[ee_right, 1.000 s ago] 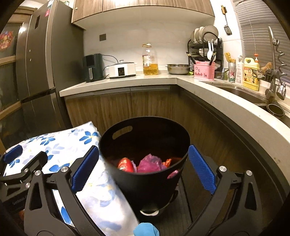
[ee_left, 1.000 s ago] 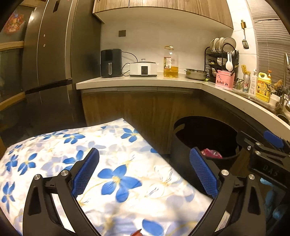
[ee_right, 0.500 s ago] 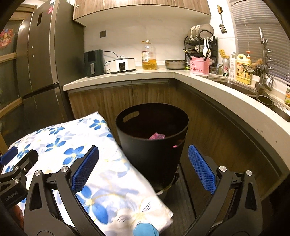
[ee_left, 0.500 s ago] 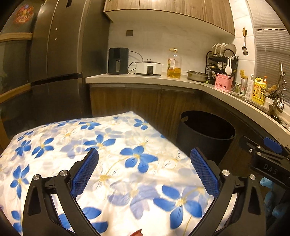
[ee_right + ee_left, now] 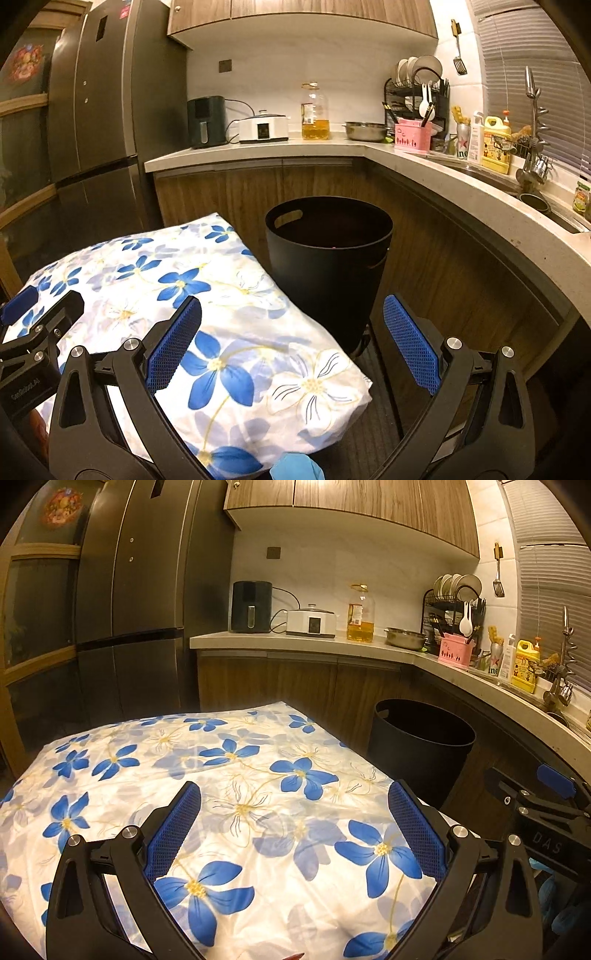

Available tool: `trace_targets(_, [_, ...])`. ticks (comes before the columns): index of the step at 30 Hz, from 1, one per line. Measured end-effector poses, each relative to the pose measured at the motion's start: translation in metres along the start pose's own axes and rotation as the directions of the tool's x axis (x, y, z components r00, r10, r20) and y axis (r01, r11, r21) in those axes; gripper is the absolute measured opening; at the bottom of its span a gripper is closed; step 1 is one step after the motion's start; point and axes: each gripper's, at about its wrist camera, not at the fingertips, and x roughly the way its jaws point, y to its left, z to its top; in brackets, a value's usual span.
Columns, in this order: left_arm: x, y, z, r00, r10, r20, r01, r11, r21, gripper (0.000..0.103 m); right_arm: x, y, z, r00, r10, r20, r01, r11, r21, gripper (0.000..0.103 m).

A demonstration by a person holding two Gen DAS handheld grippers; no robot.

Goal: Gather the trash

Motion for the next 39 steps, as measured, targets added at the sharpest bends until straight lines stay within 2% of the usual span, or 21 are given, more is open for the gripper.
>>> trace_targets(13, [-0.018,0.011,-0.009,1.000,0.000,0.009,0.001,1.000,-0.020,0.097,-0.021,0.018,-0.004,0.999,0.011,0.032,-0.010,0.999,-0.031,0.098])
trace_targets(39, [-0.025,0.020,-0.011,1.000,0.016,0.019,-0.015,0.999,-0.028,0.097,-0.023,0.029,-0.008,0.999,0.024,0.034,-0.023,0.999,-0.043,0.098])
